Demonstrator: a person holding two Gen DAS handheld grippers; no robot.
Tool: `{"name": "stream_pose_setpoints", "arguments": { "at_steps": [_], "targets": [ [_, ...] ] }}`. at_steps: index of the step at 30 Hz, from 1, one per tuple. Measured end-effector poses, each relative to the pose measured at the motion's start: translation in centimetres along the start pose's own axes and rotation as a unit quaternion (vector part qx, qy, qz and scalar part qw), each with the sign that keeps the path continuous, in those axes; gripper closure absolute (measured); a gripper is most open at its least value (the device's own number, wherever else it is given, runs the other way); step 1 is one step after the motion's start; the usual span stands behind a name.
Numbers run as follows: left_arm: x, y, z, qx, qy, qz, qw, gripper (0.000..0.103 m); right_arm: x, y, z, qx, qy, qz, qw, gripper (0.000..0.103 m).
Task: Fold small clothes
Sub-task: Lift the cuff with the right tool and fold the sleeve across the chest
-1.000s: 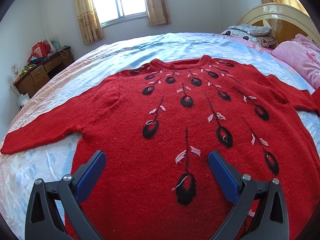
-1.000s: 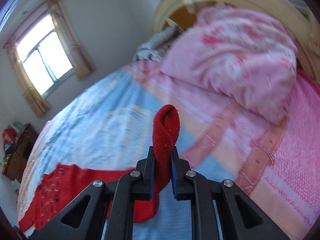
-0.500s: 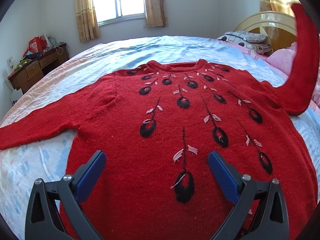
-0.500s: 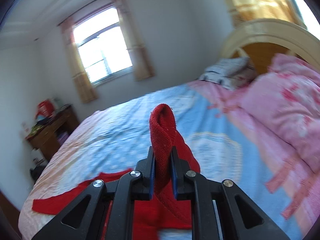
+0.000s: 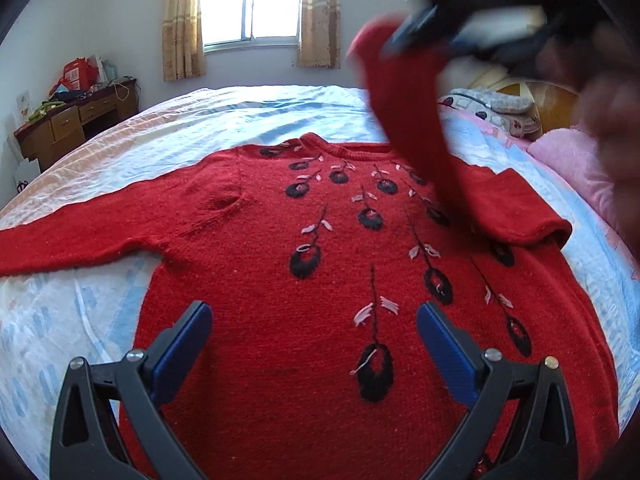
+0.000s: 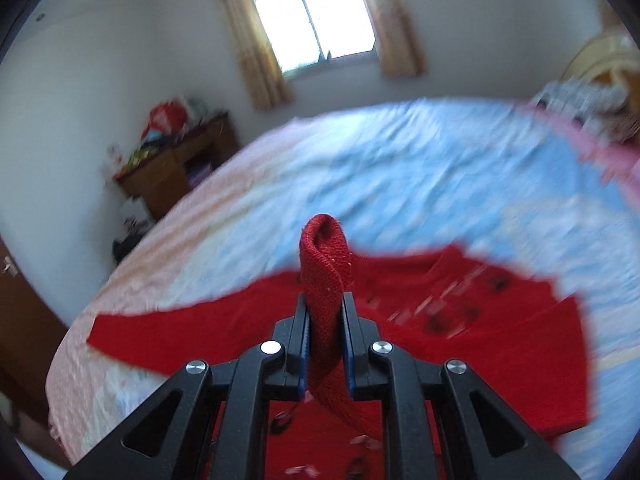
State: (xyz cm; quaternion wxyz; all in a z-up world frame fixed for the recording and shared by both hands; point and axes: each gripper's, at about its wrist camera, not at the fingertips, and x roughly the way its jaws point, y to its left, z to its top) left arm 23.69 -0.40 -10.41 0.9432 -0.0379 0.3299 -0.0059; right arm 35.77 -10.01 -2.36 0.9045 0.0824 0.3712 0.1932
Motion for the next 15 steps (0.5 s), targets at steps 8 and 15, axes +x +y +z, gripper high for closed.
{"name": "stream_pose_setpoints", "arguments": {
  "at_steps": [8,15],
  "targets": [
    [0.0,-0.7,0.0,0.019,0.002,0.011,0.9998,0.0,-0.9,-4.9,-3.5,0.057,0.017,0.007,0.998,0.045],
    [0.4,-0.2,0.5,0.008,0.029,-0.007,0.9995,0.0,-9.4,-11.5,-5.4,0.068,-0.045,-0.11,0.991,0.033]
  ]
}}
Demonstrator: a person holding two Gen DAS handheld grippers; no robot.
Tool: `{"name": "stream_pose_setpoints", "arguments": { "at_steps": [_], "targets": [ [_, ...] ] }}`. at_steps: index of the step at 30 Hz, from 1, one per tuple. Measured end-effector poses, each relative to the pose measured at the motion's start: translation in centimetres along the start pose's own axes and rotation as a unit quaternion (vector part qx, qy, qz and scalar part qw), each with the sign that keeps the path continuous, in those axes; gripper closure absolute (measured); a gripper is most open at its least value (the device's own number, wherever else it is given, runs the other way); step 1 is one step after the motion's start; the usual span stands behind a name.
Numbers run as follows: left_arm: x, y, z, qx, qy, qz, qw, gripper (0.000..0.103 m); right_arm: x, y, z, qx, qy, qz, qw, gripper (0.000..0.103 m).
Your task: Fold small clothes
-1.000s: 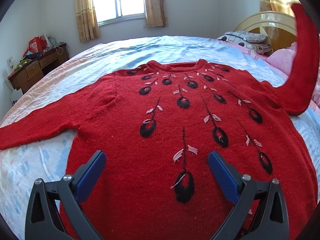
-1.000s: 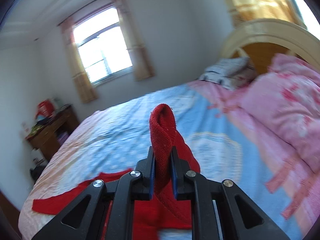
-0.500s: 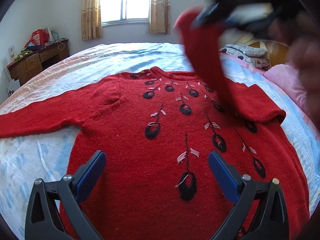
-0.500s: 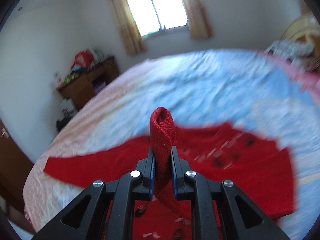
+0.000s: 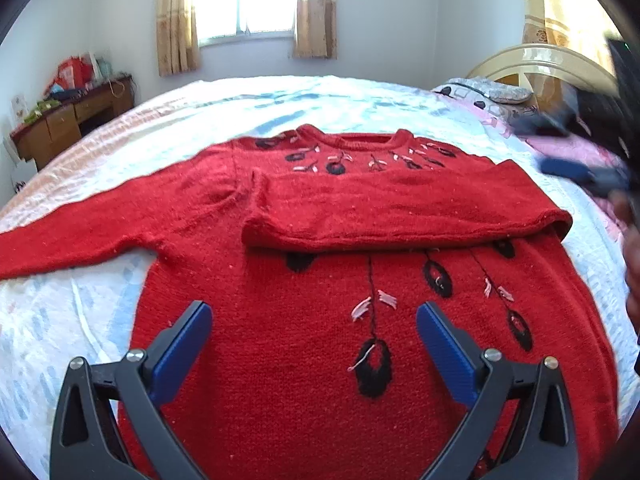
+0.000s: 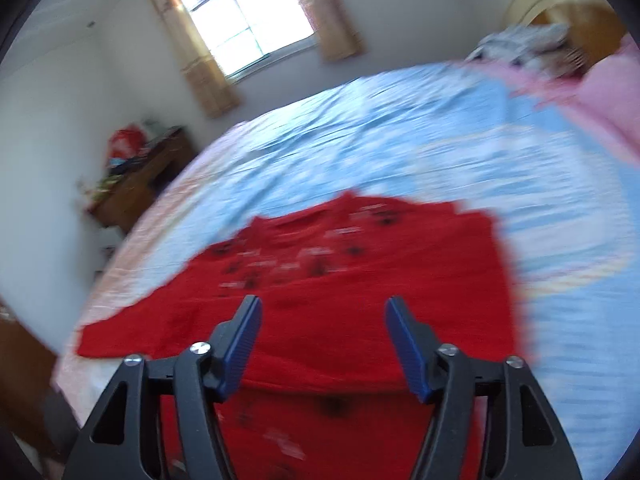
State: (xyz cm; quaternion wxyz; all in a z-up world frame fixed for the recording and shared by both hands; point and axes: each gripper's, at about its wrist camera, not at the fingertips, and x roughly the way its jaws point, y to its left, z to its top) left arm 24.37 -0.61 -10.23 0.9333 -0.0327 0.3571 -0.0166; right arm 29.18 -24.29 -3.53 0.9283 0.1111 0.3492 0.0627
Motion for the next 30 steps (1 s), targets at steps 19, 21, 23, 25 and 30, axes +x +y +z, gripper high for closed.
{"name": "stream_pose_setpoints", "arguments": {
  "at_steps": [19,21,23,25,30],
  "targets": [
    [6.6,3.3,6.6,-0.045,0.123,-0.062,0.9895,0.043,-0.2,-4.0,-7.4,-0.033,0.014,-0.064,0.997,0.029],
    [6.5,3.2,6.9,-0.042,0.099,-0.057,0.9926,0.043,-0.1,-4.0,-7.5,-0.034,0.017,-0.068,0.997,0.029],
    [6.7,2.8,6.8,-0.047,0.091,-0.059,0.993,0.048,0.0,-3.8,-7.6,-0.038,0.017,-0.073,0.996,0.029],
    [6.7,2.5,6.7,-0.04,0.087,-0.074,0.9927,0.077,0.1,-3.6,-7.7,-0.043,0.018,-0.079,0.996,0.029],
    [5.5,3.7,7.5,-0.054,0.067,-0.116,0.9895,0.085,0.2,-3.3,-7.7,-0.048,0.02,-0.085,0.995,0.029]
  ]
}}
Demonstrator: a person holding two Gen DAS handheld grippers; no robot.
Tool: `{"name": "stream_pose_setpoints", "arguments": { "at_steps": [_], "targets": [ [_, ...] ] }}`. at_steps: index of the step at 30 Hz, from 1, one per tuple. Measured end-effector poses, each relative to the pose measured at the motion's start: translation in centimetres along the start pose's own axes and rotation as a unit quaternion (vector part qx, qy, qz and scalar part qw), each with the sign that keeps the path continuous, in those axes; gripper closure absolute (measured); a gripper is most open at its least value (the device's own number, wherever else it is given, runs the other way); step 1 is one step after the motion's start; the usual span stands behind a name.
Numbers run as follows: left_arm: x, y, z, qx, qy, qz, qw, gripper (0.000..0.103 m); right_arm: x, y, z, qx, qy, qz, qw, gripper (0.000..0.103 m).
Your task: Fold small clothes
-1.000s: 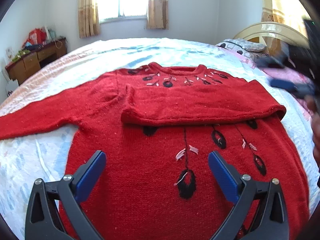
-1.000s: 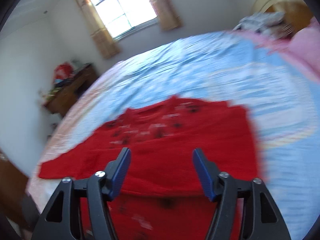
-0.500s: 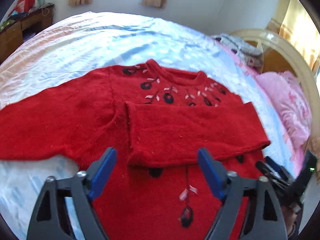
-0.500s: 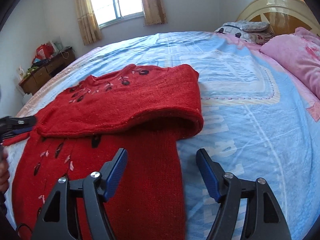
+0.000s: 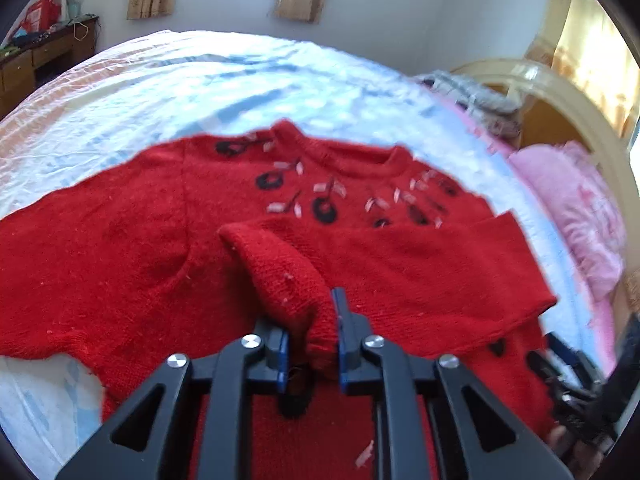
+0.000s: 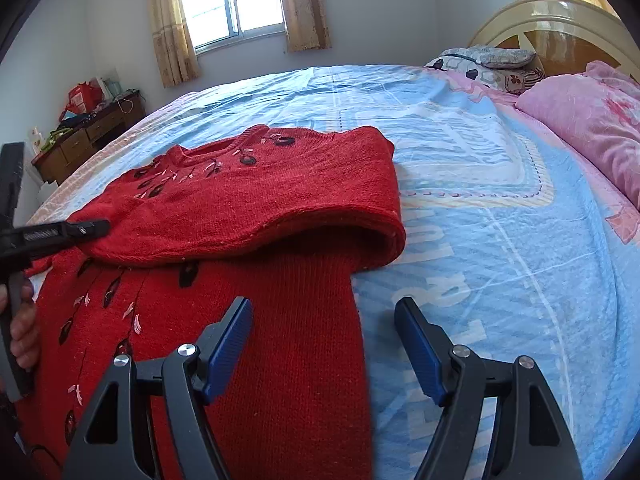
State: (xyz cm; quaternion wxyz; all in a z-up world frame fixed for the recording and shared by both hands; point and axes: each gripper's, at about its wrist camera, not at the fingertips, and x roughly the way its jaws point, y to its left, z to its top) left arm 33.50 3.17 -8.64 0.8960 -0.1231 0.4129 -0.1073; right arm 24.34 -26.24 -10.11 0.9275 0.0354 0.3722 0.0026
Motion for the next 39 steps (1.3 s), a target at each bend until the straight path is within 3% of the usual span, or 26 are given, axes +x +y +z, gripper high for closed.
{"name": "stream_pose_setpoints", "arguments": {
  "at_steps": [5,11,15,19,21,25,28,30,33,36,39],
  "targets": [
    [-2.5,0.4,0.7,0.023,-0.043,0.021,0.9986,0.085,0.1,0.1,0.0,-0.002,0.0,-0.002,1.0,0.028],
    [-1.3,1.5,-0.7,0.028,-0.031,0.061,0.9973,0.085,0.2,0.1,0.0,-0.002,0.001,-0.002,1.0,0.028],
    [-0.8,1.8,-1.0,0.021,-0.019,0.06,0.9978,0.083,0.2,0.2,-0.1,-0.002,0.002,-0.002,1.0,0.027],
    [-0.7,1.6,-1.0,0.029,-0.014,0.096,0.9949,0.06,0.2,0.1,0.0,-0.002,0.002,-0.002,1.0,0.026],
    [-1.5,1.8,-1.1,0.027,-0.029,0.108,0.9934,0.055,0.1,0.1,0.0,0.0,0.001,0.002,1.0,0.026],
    [-3.2,2.3,-1.2,0.026,-0.069,0.161,0.9842,0.018,-2.5,-1.1,0.9,0.029,-0.049,0.02,0.998,0.026],
    [-1.9,3.2,-1.1,0.032,-0.05,0.216,0.9746,0.017,-3.1,-1.3,3.5,0.051,-0.072,0.039,0.995,0.019],
    [-1.3,4.0,-1.0,0.013,-0.033,0.223,0.9742,0.017,-2.5,-0.6,5.3,0.036,-0.069,0.041,0.996,0.018],
    [-1.2,4.2,-1.3,0.007,-0.031,0.245,0.9691,0.016,1.0,0.6,7.0,0.017,-0.019,0.049,0.998,0.018],
    [-1.3,4.3,-1.7,0.001,-0.031,0.27,0.9623,0.013,5.1,1.0,5.9,0.021,0.067,0.059,0.996,0.018],
    [-2.4,4.8,-2.1,-0.02,-0.055,0.289,0.9556,0.009,4.0,3.1,4.5,-0.038,0.041,0.024,0.998,0.018]
  ]
}}
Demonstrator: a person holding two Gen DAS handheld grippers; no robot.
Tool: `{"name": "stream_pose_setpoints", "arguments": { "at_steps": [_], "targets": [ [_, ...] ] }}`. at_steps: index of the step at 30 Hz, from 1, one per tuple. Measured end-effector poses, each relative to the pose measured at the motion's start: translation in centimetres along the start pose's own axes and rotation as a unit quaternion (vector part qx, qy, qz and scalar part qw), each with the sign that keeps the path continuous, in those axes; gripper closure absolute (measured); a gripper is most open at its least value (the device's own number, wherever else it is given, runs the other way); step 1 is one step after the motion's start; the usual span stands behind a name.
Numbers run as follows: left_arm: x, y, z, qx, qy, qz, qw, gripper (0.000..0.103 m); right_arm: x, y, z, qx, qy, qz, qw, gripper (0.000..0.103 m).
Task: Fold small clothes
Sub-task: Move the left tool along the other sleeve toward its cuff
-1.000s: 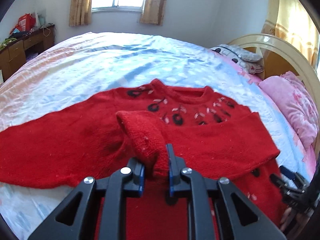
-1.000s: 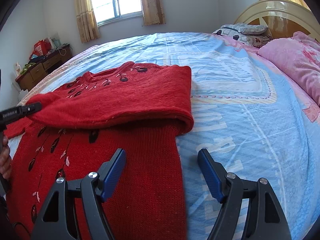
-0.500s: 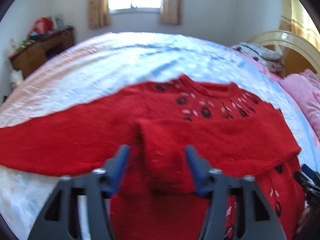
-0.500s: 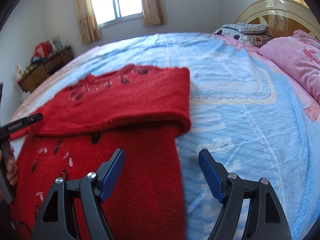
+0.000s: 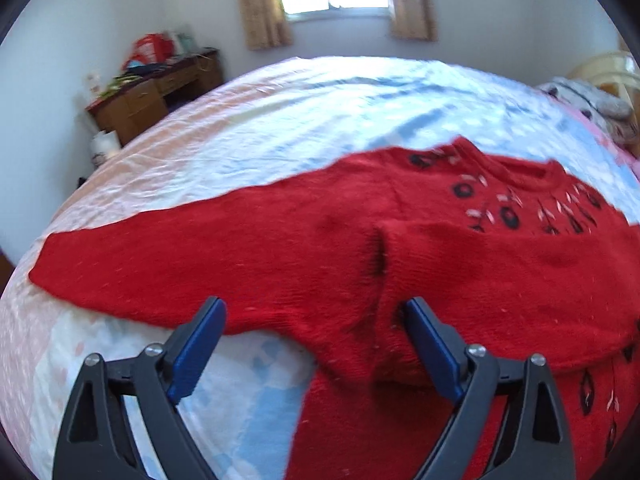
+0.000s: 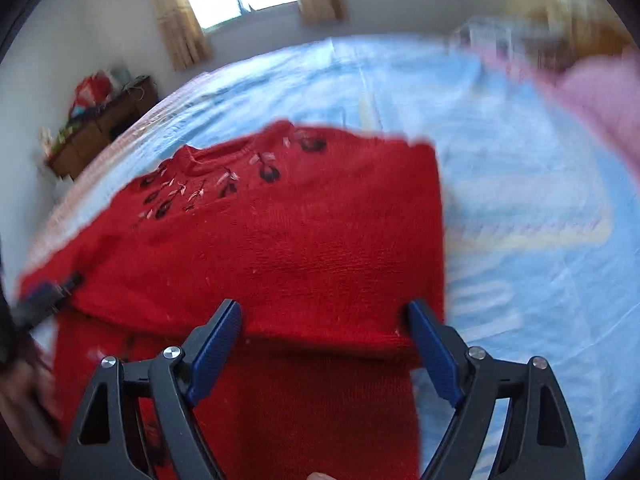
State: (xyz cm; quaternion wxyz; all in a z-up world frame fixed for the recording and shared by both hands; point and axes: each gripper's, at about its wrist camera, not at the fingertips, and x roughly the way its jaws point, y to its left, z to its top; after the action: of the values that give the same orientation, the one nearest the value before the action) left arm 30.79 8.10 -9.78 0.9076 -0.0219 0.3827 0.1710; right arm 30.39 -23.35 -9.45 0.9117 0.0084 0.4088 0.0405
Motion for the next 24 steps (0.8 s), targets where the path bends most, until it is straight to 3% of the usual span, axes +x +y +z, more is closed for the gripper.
{"name": "stream_pose_setpoints", "arguments": {
  "at_steps": [2,5,8,11,13,18,20,22,24],
  "targets": [
    [-0.4,0.7,-0.1,-0.019,-0.013,-0.008,0.9997,0.006,-0.7,0.6,0.3,0.01,-0.011,-0.008,1.0,0.018],
    [-0.3,1.3,-0.1,-0.032,-0.011,-0.023,0.9992,0.002,-1.2,1.5,1.9,0.03,-0.033,0.017,0.999,0.018],
    [-0.3,1.7,-0.2,-0.048,-0.012,-0.021,0.9985,0.002,-0.1,3.9,3.2,0.0,-0.034,0.007,0.999,0.018],
    [-0.9,2.6,-0.7,-0.072,-0.021,-0.002,0.9972,0.002,3.7,7.2,2.6,-0.055,0.042,-0.013,0.998,0.018],
    [-1.1,3.3,-1.0,-0.085,-0.023,-0.003,0.9962,0.002,3.2,8.7,2.1,-0.084,0.008,-0.046,0.995,0.018],
    [-1.6,5.3,-1.7,-0.134,-0.041,-0.034,0.9895,0.001,2.2,11.4,3.6,-0.06,-0.014,0.014,0.998,0.018],
    [-1.6,5.5,-1.8,-0.141,-0.044,-0.042,0.9881,0.0,3.7,13.4,3.8,-0.074,0.003,0.03,0.997,0.018],
    [-1.6,5.5,-1.8,-0.143,-0.044,-0.046,0.9877,0.0,5.6,15.8,3.0,-0.088,0.042,0.094,0.991,0.018],
    [-1.8,5.9,-2.0,-0.152,-0.051,-0.051,0.9858,0.0,5.1,17.9,2.5,-0.13,0.023,0.08,0.988,0.017]
  ]
}}
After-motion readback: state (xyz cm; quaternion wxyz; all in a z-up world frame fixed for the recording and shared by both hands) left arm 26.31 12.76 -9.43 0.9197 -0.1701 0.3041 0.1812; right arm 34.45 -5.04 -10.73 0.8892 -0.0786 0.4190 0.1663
